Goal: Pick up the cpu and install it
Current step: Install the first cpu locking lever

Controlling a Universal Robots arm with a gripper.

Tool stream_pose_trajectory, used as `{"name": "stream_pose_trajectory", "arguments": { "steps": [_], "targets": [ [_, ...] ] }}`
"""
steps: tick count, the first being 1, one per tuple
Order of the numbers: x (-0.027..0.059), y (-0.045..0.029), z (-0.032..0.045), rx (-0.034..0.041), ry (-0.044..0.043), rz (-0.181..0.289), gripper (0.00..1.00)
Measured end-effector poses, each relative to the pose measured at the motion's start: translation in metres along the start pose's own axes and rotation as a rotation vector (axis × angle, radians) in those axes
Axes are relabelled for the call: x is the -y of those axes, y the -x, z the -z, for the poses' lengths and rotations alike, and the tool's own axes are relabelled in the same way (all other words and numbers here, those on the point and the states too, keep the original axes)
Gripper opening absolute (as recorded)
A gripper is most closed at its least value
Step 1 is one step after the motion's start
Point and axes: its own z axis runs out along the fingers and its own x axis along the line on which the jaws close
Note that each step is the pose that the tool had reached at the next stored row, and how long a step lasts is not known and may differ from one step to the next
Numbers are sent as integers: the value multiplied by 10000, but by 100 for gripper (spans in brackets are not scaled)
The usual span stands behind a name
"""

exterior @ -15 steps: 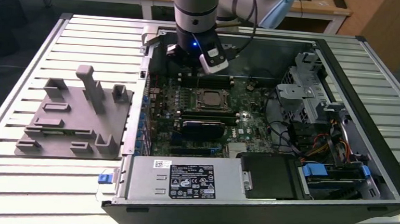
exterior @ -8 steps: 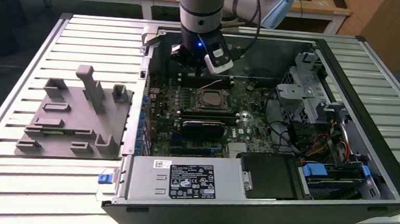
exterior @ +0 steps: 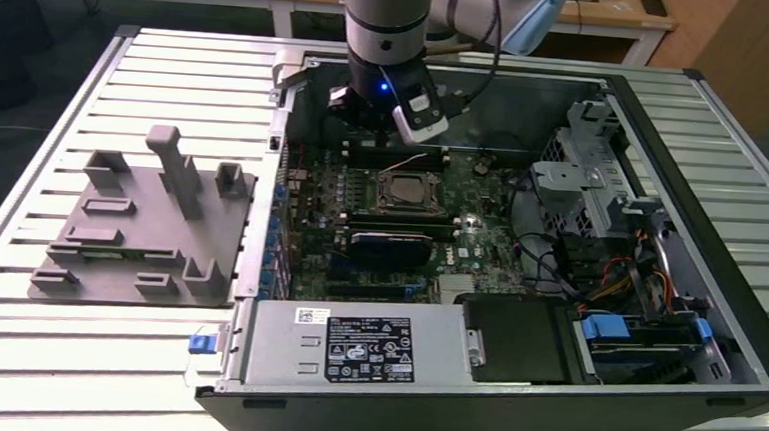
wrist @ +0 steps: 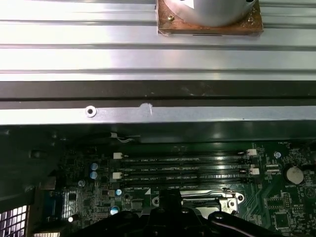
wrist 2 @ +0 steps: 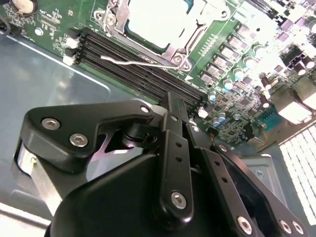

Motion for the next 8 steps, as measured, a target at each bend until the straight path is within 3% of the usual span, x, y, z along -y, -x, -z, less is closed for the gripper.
{"name": "stream_pose_trajectory", "arguments": {
  "steps": [2, 8],
  "targets": [
    [4, -1, -12, 97, -4, -57, 11],
    [10, -2, -37, 547, -51, -337, 11]
  ]
}}
